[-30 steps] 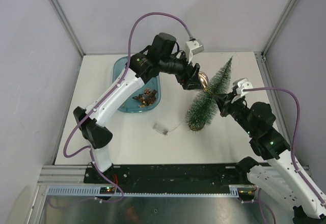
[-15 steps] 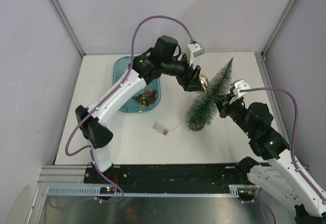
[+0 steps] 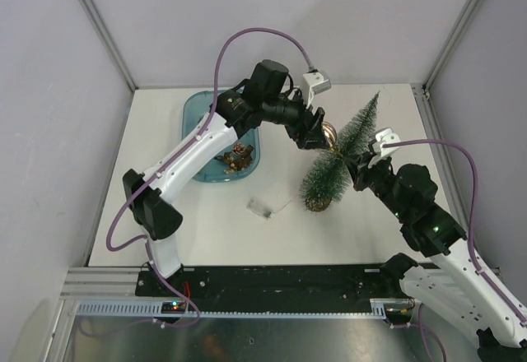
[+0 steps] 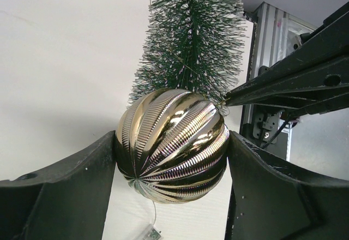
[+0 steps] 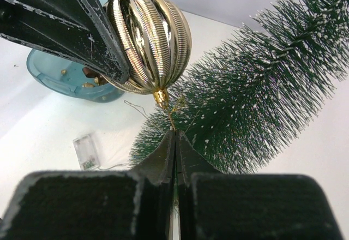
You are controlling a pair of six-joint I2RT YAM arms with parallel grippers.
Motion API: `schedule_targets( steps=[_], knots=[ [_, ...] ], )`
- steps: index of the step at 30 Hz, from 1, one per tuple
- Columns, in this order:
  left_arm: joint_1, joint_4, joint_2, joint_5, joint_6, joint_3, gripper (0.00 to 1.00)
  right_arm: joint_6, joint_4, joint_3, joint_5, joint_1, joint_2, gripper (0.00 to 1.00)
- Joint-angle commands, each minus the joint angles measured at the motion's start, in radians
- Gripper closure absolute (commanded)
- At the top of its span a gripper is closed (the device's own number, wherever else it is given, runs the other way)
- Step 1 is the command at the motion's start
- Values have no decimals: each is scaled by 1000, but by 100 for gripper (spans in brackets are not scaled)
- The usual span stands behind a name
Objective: Decorate the small christmas tree
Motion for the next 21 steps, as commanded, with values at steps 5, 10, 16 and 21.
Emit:
schedule_targets(
  steps=[5,10,16,21],
  knots=[
    [-2,71,-37,-24,-31,8,64,-19,45,45,25,12,-17,100],
    [0,93,-43,-54,-34,5,65,-31,58,45,34,16,-33,100],
    [-1,103,-49,-59,-64,-4,66,-40,61,44,44,26,-21,100],
    [0,102,-64,-64,-66,-20,66,-48,68,48,67,42,10,100]
  ],
)
